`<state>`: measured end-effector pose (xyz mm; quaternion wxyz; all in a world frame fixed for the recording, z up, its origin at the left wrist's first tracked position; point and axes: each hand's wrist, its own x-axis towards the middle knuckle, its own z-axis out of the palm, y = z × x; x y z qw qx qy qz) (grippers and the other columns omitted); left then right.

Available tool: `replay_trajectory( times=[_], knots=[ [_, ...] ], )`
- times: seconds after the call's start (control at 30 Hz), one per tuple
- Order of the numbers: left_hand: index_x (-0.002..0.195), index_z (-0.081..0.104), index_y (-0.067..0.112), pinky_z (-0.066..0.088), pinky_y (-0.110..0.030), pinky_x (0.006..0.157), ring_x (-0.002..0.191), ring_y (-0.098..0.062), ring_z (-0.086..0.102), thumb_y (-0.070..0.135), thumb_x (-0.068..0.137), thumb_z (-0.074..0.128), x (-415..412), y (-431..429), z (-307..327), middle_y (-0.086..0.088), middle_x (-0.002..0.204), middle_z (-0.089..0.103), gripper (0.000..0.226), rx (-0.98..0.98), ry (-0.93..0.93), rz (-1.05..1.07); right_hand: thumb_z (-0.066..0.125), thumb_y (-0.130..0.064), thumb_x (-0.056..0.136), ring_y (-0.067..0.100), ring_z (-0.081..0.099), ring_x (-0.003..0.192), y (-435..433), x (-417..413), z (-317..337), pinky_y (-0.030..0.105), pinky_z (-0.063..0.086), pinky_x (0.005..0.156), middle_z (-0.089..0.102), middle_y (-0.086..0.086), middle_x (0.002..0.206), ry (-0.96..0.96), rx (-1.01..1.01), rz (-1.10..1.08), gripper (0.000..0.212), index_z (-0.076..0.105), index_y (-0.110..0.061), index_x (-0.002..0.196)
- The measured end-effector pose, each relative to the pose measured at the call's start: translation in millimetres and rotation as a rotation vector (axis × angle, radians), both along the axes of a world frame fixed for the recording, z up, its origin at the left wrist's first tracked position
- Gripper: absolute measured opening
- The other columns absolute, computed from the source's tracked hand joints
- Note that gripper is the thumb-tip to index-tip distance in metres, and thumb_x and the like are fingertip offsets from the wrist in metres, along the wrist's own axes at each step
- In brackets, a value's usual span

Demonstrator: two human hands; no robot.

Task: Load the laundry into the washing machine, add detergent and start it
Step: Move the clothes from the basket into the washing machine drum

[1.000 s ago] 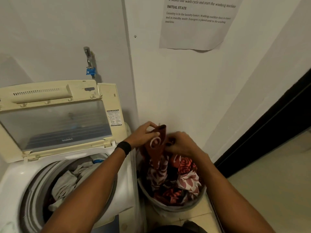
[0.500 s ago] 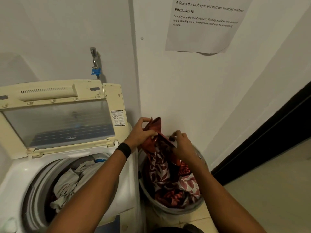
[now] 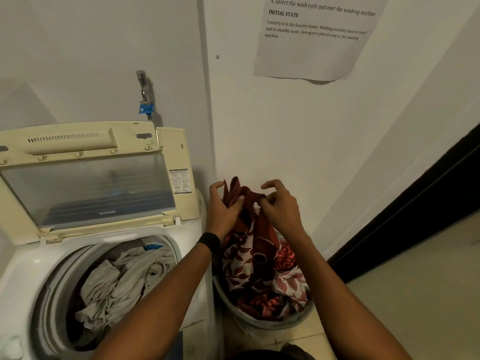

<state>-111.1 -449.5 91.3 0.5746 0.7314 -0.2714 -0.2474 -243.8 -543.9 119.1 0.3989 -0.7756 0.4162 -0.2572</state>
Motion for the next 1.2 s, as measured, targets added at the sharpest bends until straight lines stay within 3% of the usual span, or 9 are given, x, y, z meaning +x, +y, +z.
replay_trajectory(
  times=[0.07, 0.2, 0.27, 0.43, 0.57, 0.7, 0.83, 1.07, 1.2],
  knots=[
    [0.134, 0.043, 0.02, 0.051, -0.01, 0.073, 0.103, -0.01, 0.062, 0.022, 0.095, 0.073, 7, 2, 3, 0.002, 0.122, 0.057, 0.049, -0.036, 0.072, 0.092, 0.059, -0.021, 0.101, 0.02, 0.069, 0.069, -6, -5, 1, 0.042, 0.061, 0.067, 0.07, 0.002, 0.08, 0.078, 0.002, 0.045, 0.021, 0.05, -0.024, 0.12],
    [0.123, 0.04, 0.027, 0.062, -0.046, 0.085, 0.093, -0.024, 0.071, 0.029, 0.093, 0.075, 21, 2, 0, 0.006, 0.103, 0.064, 0.046, 0.019, 0.003, 0.217, 0.06, -0.032, 0.103, 0.024, 0.069, 0.081, -12, -9, -1, 0.04, 0.058, 0.077, 0.072, 0.004, 0.094, 0.294, 0.054, 0.217, 0.021, 0.053, -0.018, 0.116],
    [0.125, 0.038, 0.024, 0.059, -0.052, 0.087, 0.095, -0.031, 0.072, 0.032, 0.094, 0.072, 17, 0, 5, 0.0, 0.107, 0.067, 0.047, 0.093, -0.094, 0.258, 0.065, -0.039, 0.098, 0.021, 0.068, 0.086, -11, -3, 3, 0.036, 0.058, 0.077, 0.07, 0.002, 0.101, 0.351, 0.028, 0.253, 0.026, 0.059, -0.018, 0.112],
    [0.126, 0.039, 0.02, 0.055, -0.044, 0.087, 0.096, -0.034, 0.072, 0.039, 0.099, 0.064, 10, -7, 10, -0.008, 0.113, 0.072, 0.042, 0.159, -0.229, 0.259, 0.075, -0.045, 0.089, 0.009, 0.066, 0.071, -5, 12, 16, 0.028, 0.054, 0.065, 0.067, -0.007, 0.083, 0.239, -0.039, 0.097, 0.03, 0.062, -0.02, 0.099],
    [0.13, 0.041, 0.021, 0.055, -0.026, 0.078, 0.094, -0.015, 0.067, 0.039, 0.1, 0.064, 0, -12, 13, 0.009, 0.107, 0.062, 0.042, 0.079, -0.084, 0.034, 0.081, -0.045, 0.084, 0.007, 0.065, 0.07, 2, 18, 14, 0.025, 0.054, 0.061, 0.066, -0.009, 0.082, 0.022, -0.022, -0.174, 0.039, 0.055, -0.021, 0.1],
    [0.135, 0.044, 0.023, 0.055, -0.044, 0.101, 0.114, -0.023, 0.065, 0.044, 0.098, 0.065, 2, -15, 13, -0.004, 0.128, 0.063, 0.047, 0.051, 0.121, -0.02, 0.077, -0.023, 0.09, 0.007, 0.071, 0.079, 14, 22, 7, 0.019, 0.058, 0.064, 0.072, -0.006, 0.096, -0.099, 0.079, -0.064, 0.03, 0.054, -0.023, 0.109],
    [0.132, 0.045, 0.03, 0.056, -0.05, 0.1, 0.111, -0.025, 0.067, 0.041, 0.094, 0.072, 11, -11, 7, -0.006, 0.124, 0.066, 0.048, 0.032, 0.225, -0.04, 0.055, 0.005, 0.095, 0.005, 0.071, 0.084, 32, 23, -7, 0.019, 0.061, 0.065, 0.072, -0.003, 0.111, -0.099, 0.044, 0.074, 0.049, 0.046, -0.025, 0.133],
    [0.138, 0.041, 0.028, 0.053, -0.047, 0.104, 0.115, -0.026, 0.062, 0.047, 0.086, 0.079, 14, -8, 19, -0.006, 0.127, 0.06, 0.067, 0.049, 0.411, -0.091, 0.043, 0.01, 0.098, -0.001, 0.061, 0.079, 58, 21, -8, 0.006, 0.051, 0.063, 0.062, 0.005, 0.126, -0.068, -0.013, 0.192, 0.084, 0.006, -0.03, 0.162],
    [0.139, 0.04, 0.031, 0.054, -0.051, 0.103, 0.114, -0.03, 0.061, 0.037, 0.09, 0.076, 13, -13, 19, -0.011, 0.128, 0.06, 0.061, 0.035, 0.451, -0.067, 0.049, 0.006, 0.099, 0.008, 0.066, 0.098, 71, 26, -19, 0.02, 0.058, 0.085, 0.059, -0.001, 0.128, -0.199, -0.068, 0.079, 0.079, 0.02, -0.036, 0.158]
  ],
)
